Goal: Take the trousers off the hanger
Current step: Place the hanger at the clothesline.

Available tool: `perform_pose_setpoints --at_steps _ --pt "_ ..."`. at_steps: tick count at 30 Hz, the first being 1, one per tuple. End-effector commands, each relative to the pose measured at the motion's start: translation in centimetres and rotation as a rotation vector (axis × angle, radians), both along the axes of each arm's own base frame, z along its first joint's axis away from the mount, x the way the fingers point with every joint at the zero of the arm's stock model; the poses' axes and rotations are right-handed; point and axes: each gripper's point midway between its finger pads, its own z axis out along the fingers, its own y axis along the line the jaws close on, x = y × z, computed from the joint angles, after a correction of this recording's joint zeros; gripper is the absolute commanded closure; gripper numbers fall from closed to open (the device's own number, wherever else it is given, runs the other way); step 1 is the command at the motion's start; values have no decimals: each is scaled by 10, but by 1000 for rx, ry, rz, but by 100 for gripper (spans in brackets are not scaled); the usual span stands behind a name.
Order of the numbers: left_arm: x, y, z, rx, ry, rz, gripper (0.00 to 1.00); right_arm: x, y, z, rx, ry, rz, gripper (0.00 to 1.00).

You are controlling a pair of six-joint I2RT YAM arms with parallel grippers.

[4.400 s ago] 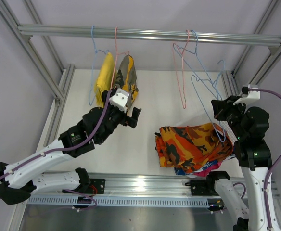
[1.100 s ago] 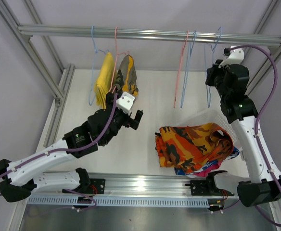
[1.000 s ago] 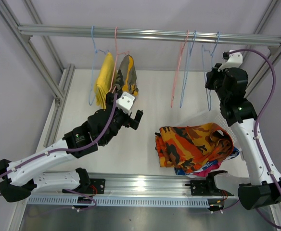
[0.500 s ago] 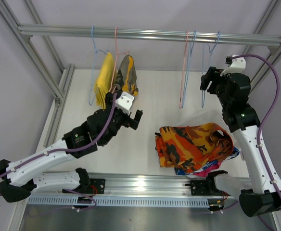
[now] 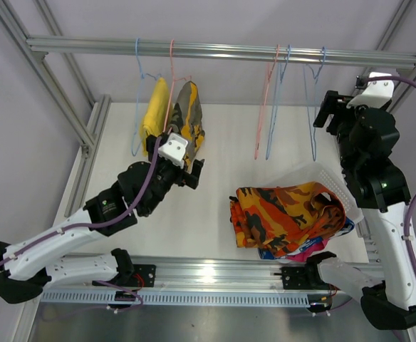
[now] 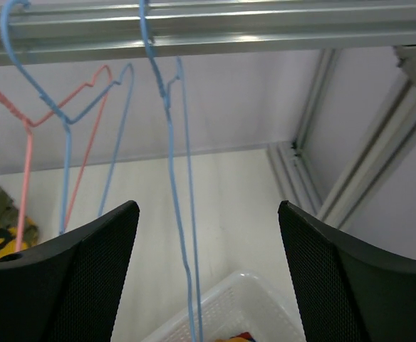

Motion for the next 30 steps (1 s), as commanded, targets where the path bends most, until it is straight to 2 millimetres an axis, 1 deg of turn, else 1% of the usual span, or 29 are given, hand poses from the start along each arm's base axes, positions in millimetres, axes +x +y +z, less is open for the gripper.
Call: perform_pose_setpoints --at_steps 1,2,3,4,5,6,7,9,12,14,16,17,19,21,22,23,26,27,29,30 --pt "5 14 17 -55 -41 45 1 1 -18 -14 -142 81 -145 16" --pt "6 16 17 -60 -40 48 1 2 -18 -22 -173 102 -168 16" --pt "8 19 18 -64 -40 60 1 2 -18 -21 -215 95 -187 16" --pt "9 19 17 -64 -38 65 1 -2 -28 -23 -246 105 -273 16" --pt "11 21 17 -65 -38 73 0 -2 -23 -28 -283 116 -283 15" --pt "14 25 17 -68 -37 90 1 -3 -27 -25 -336 120 -314 15" --pt "16 27 17 -70 -35 98 1 -5 -33 -26 -368 141 -371 15" --pt "21 34 18 -80 -31 126 1 -8 -32 -22 -396 138 -390 14" --pt "24 42 21 -107 -31 145 1 -17 -31 -12 -363 114 -359 14" --pt "24 43 23 -113 -32 139 1 -24 -34 -9 -346 105 -357 14" --pt "21 41 26 -118 -32 114 1 -29 -29 -11 -323 104 -329 13" --pt "20 40 28 -124 -32 104 1 -32 -28 -15 -329 122 -310 13" --pt "13 42 37 -146 -46 75 1 -37 -24 -12 -308 113 -285 13" --pt "6 49 51 -181 -82 60 1 -42 -20 -12 -291 112 -256 13" --pt "3 51 53 -188 -94 55 1 -43 -17 -9 -285 107 -241 13" --pt "2 54 60 -200 -119 53 1 -45 -16 -10 -282 114 -233 13" --pt "0 60 70 -206 -147 61 1 -47 -8 -15 -286 129 -195 13" --pt "0 60 73 -206 -150 62 0 -48 -5 -17 -275 132 -184 13" --pt "5 56 72 -192 -139 71 1 -49 -1 -22 -273 144 -159 13" --pt "5 57 79 -200 -146 71 1 -50 1 -23 -259 142 -151 13"
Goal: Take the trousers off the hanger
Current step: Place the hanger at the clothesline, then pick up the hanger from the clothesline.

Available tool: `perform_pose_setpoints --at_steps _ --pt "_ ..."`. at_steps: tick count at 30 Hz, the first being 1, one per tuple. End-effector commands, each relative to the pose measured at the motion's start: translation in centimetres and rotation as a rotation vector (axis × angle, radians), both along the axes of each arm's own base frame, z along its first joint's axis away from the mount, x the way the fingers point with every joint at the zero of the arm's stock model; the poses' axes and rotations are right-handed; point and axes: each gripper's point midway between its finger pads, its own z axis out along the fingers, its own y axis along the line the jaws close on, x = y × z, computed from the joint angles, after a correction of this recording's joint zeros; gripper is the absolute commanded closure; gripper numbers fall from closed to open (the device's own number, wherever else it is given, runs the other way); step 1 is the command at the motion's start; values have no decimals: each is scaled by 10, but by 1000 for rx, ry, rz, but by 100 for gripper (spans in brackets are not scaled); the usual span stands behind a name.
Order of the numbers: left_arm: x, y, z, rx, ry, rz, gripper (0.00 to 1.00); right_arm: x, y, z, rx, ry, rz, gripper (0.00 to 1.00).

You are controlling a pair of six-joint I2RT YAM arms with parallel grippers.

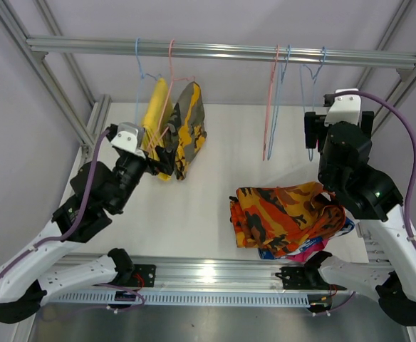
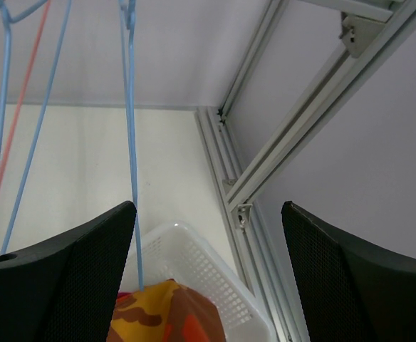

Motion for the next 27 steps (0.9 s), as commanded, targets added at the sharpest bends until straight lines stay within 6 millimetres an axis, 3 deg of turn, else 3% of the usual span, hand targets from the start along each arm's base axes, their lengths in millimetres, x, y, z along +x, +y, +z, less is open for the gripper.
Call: perform_pose_setpoints --at_steps 1,3,6,7,12,15,21,27 --pt "8 -6 17 -6 -24 -1 1 -8 5 -3 50 5 40 13" --pt "10 -7 29 -38 -25 -15 0 -10 7 -5 60 9 60 13" --pt "23 -18 25 -31 25 -39 0 -15 8 -3 78 1 83 13" --pt "24 -17 33 -37 27 -41 1 -16 9 -3 81 0 89 13" --pt "52 -27 26 -27 92 -33 0 -26 9 -2 111 -20 132 13" --pt "63 -20 32 -38 102 -2 1 -31 10 -2 130 -32 156 13" --pt "87 -9 20 -79 167 7 1 -35 11 -4 147 -45 185 12" --pt "104 -28 -1 -89 246 -87 1 -36 16 -8 154 -47 219 12"
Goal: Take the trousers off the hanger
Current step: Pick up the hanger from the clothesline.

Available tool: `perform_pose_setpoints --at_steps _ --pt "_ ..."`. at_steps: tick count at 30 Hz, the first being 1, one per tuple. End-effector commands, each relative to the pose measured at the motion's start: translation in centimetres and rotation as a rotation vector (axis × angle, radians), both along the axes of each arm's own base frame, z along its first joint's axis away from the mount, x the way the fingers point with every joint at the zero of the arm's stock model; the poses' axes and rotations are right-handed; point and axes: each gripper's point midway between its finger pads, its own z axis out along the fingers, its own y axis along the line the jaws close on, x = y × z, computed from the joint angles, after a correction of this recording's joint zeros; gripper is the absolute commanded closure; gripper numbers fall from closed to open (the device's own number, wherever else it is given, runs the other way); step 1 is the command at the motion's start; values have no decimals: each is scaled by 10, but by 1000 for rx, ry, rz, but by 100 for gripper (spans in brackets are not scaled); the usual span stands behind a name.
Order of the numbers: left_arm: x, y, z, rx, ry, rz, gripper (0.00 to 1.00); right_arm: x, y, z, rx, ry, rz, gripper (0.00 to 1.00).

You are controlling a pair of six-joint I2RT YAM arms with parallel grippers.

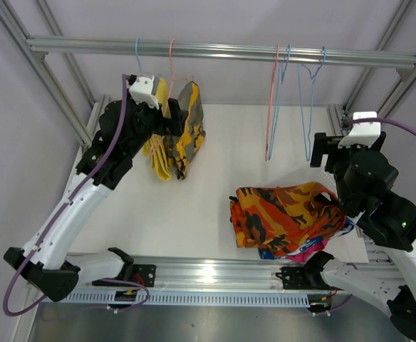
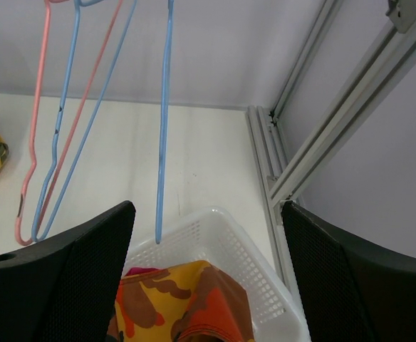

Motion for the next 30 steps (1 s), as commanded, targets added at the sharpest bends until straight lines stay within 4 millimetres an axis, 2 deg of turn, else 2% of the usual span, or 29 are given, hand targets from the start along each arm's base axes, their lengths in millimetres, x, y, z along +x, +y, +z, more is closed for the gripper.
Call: perform_pose_setpoints --at_steps 1,2,8,12,14,15,16,17,18,19,20,22,24,29,30 --pt "2 -20 9 -68 21 -110 2 1 8 5 32 -25 32 12" --pt "4 -27 4 -76 42 -143 2 1 8 5 34 -26 35 11" --pt "5 -37 9 -98 45 -196 3 2 11 -2 26 -19 46 10" --pt "9 -48 -6 -116 102 -261 7 3 16 -3 36 -18 67 9" --pt "12 -47 -12 -185 149 -275 10 3 17 -4 38 -14 74 9" --pt "6 -53 -13 -224 168 -343 14 3 17 -5 39 -13 73 9" --pt "-1 -54 -4 -302 178 -373 16 3 17 -5 35 -10 71 9" --pt "1 -50 -22 -329 213 -385 18 4 17 -8 32 -4 69 9" --pt "0 -52 -9 -367 161 -426 20 4 17 -9 32 -3 69 9" --pt "-7 -52 -3 -416 176 -469 22 3 17 -9 33 -1 67 9" --pt "-8 -52 -7 -435 190 -485 22 4 18 -11 34 2 69 8" --pt "-11 -52 3 -482 184 -540 27 5 21 -13 41 10 78 9" --pt "-9 -53 3 -499 194 -566 32 6 23 -14 48 16 81 9" --pt "-13 -59 18 -547 176 -645 41 7 25 -23 49 46 79 8" --pt "-14 -60 22 -554 170 -656 45 7 25 -25 49 50 78 9"
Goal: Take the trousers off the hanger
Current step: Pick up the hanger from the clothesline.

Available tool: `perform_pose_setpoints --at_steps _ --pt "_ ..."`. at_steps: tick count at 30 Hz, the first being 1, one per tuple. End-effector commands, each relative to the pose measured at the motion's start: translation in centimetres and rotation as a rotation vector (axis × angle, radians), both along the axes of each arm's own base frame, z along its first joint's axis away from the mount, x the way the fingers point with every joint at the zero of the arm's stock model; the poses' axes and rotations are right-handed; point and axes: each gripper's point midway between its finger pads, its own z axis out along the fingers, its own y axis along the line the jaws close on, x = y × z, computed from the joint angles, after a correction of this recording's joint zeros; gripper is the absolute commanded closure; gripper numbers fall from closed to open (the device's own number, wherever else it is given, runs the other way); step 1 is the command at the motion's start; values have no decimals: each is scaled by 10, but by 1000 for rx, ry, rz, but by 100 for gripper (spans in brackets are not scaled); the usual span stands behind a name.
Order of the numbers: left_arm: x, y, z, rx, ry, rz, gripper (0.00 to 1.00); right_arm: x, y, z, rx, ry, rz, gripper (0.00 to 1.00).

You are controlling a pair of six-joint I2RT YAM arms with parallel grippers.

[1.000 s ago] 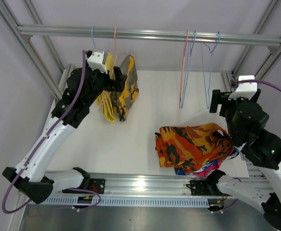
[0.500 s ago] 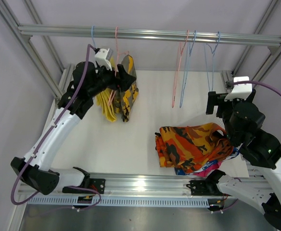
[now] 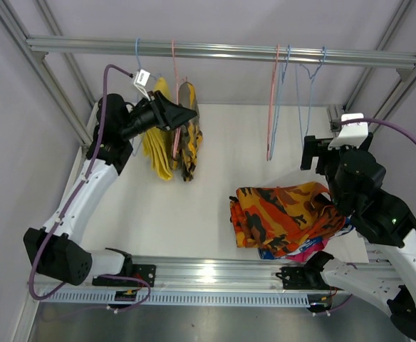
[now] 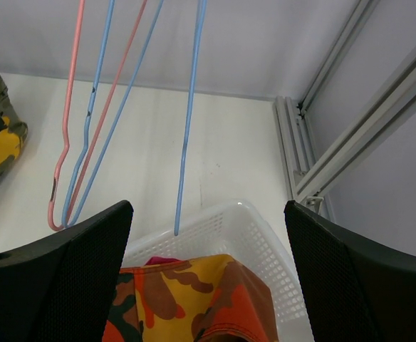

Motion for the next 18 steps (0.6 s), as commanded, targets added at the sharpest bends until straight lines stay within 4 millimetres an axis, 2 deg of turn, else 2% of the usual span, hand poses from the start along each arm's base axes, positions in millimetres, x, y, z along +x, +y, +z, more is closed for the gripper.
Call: perform_pose_setpoints --at_steps 1,2,3,6,7,9,12,14,18 --pt "-17 -9 41 -100 -94 -118 48 0 4 -6 22 19 7 9" --pt "-18 -9 47 -108 -111 -127 51 -1 4 -7 25 20 8 9" --pt "-17 -11 47 -109 -108 -141 61 -1 3 -8 24 24 4 9" --pt "-16 -13 50 -121 -96 -150 81 -3 1 -9 27 28 1 9" --pt "-15 -13 51 -123 -96 -149 85 -4 1 -9 29 28 1 9" --pt "-13 -13 50 -126 -95 -145 90 -6 -1 -10 30 29 2 8" --pt "-15 -13 59 -161 -102 -153 99 -8 1 -11 52 33 9 8" --pt "-18 -14 67 -187 -114 -169 99 -8 4 -11 58 38 25 8" --pt "-29 -13 98 -258 -148 -203 99 -11 5 -6 76 34 40 8"
